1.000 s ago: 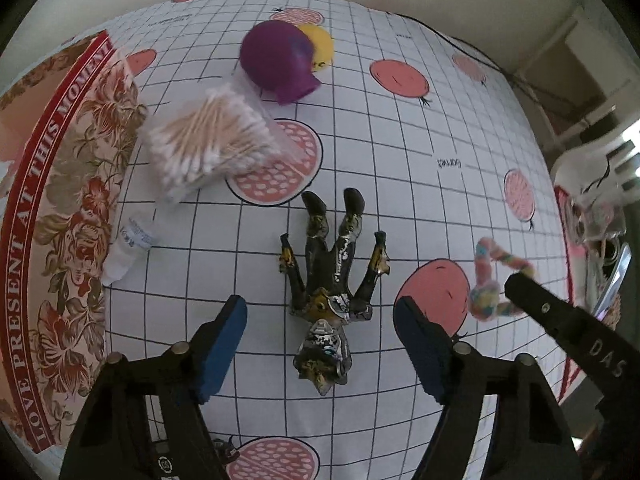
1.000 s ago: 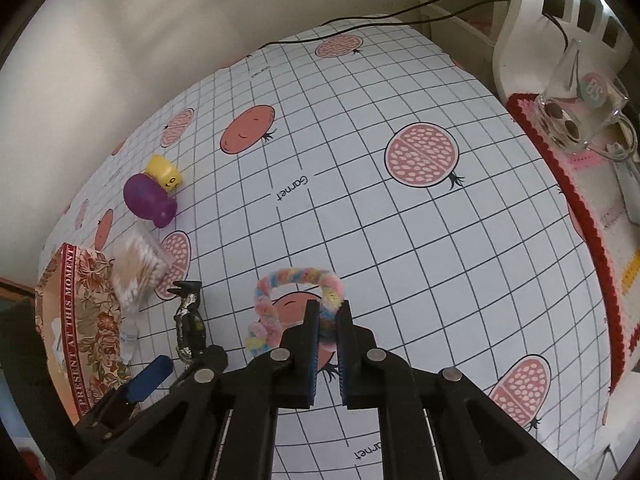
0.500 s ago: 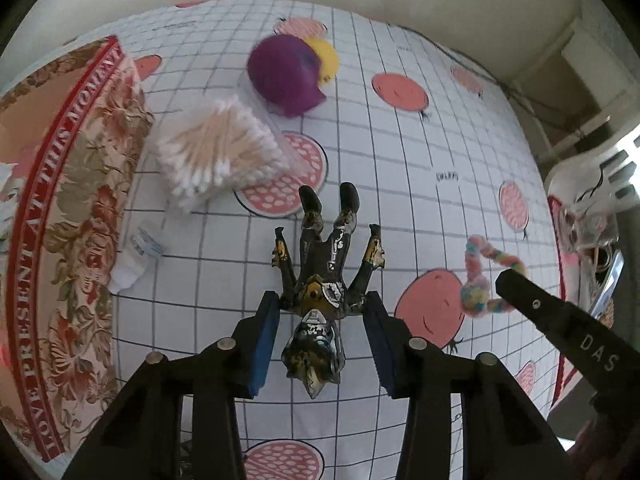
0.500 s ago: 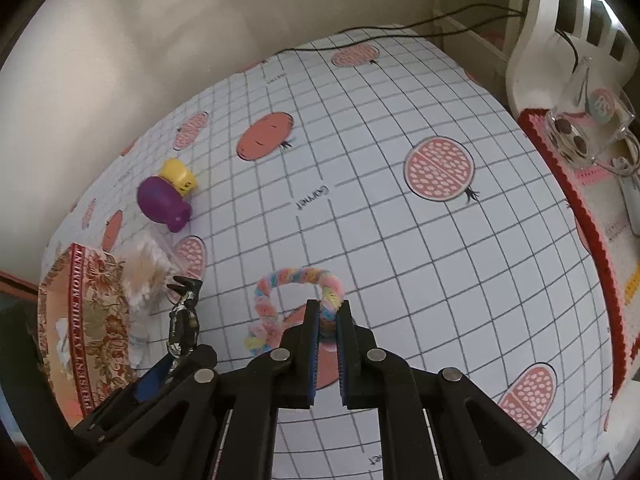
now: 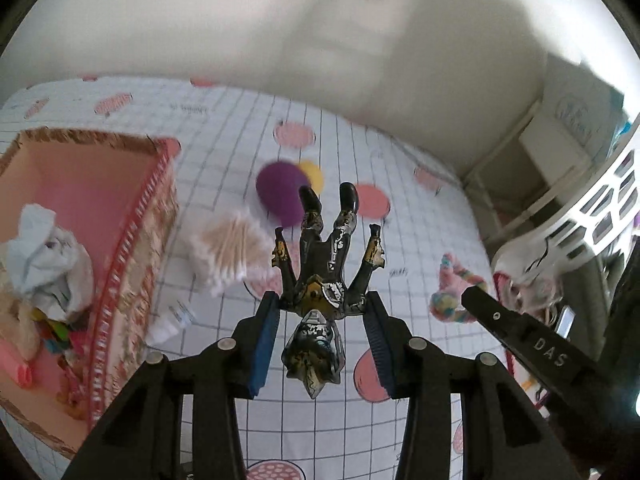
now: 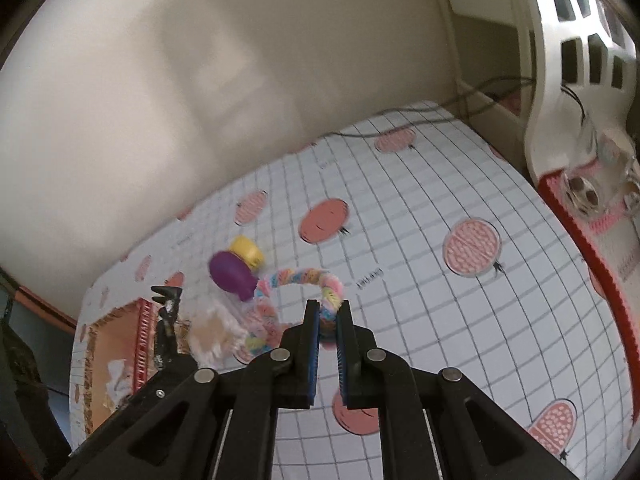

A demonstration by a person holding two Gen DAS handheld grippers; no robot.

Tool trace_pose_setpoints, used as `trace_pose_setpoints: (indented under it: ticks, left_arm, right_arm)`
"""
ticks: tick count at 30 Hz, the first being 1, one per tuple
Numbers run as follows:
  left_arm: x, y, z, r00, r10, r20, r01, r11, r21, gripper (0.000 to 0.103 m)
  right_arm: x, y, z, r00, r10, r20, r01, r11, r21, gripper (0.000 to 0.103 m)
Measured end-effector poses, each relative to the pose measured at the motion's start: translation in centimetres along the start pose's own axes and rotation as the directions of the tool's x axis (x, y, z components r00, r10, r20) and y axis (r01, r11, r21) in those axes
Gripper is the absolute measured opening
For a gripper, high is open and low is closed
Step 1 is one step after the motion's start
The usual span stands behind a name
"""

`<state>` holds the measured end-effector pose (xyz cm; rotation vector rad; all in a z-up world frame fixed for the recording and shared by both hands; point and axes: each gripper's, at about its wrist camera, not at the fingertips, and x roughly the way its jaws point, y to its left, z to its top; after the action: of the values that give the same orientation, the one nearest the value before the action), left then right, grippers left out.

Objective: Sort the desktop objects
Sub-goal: 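Lift the black figure and rope ring and carry both over the pink box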

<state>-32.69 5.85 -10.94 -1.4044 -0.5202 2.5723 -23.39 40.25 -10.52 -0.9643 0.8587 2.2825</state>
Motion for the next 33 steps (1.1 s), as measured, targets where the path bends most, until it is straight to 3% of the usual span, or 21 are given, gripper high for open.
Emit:
trace_pose_setpoints:
  ticks: [10,17,23,27,33]
  left_arm:
    - [-3.5,3.7,1.4,0.995,0.020,0.099,-0.010,0.994,-0.106,0.045]
    - [-5.1,8.0,2.0,0.986,0.085,0.140,-0.053,0.975,-0.215,0.045]
    - [-7.7,12.8,1.5,0.966,0.181,0.187,-0.111,0.935,-0.335,0.045]
    - [-9.2,15.9,1.0,0.949,0.241,0.204,-0.139,0.899,-0.416,0.045]
    - [-11.8,20.2,-0.2,0.921,0.321,0.219,-0.168,0.837,-0.521,0.045]
  right_arm:
    - [0.7,3.8,-0.8,0.997,0.083,0.003,-0.082,0.993,-0.084,0.008]
    - [1.3,7.7,-2.3,0.984,0.177,-0.018,-0.177,0.974,-0.138,0.008]
    - [1.6,12.3,-4.1,0.968,0.248,-0.044,-0.251,0.939,-0.233,0.008]
    - [2.0,14.9,-5.5,0.945,0.313,-0.092,-0.326,0.912,-0.250,0.008]
    - [1.9,19.0,-8.1,0.927,0.347,-0.145,-0.375,0.869,-0.322,0.008]
